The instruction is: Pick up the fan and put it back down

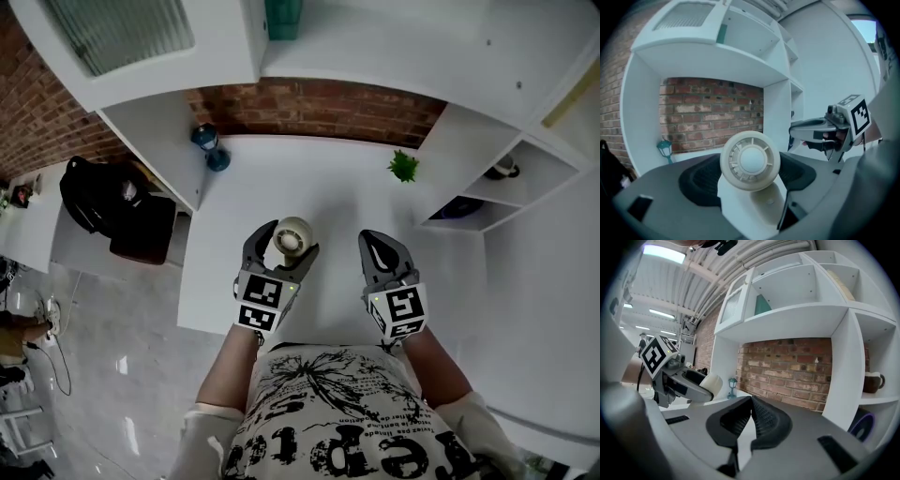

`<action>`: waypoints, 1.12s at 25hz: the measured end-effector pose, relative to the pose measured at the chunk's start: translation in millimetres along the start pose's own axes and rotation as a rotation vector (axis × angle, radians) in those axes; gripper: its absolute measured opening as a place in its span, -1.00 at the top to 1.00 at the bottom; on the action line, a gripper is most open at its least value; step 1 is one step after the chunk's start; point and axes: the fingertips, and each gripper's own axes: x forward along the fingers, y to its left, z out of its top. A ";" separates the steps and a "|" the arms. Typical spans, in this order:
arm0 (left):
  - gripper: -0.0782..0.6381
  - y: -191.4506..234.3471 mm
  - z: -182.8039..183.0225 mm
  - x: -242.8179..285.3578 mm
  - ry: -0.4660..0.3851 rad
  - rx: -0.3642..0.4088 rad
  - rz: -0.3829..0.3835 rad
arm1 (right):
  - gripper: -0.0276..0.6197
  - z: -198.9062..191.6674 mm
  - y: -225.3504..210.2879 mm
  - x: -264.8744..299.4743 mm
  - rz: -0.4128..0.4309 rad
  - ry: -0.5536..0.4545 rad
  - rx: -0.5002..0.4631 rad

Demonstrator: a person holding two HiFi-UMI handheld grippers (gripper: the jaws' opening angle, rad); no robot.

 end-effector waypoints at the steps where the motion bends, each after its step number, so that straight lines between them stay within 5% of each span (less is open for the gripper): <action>1: -0.27 1.8 8.7 -8.8 -0.030 0.001 0.002 | 0.87 5.1 2.1 -0.9 0.002 -0.008 -0.005; 9: -0.27 15.8 57.8 -66.0 -0.251 0.017 0.043 | 0.87 37.9 13.7 -9.8 0.008 -0.086 -0.019; 14: -0.27 18.2 70.7 -82.0 -0.316 0.025 0.058 | 0.87 47.5 19.6 -18.1 0.014 -0.134 0.001; 28: -0.27 20.1 45.0 -42.8 -0.203 0.039 0.064 | 0.87 30.0 6.9 -26.0 -0.013 -0.125 0.022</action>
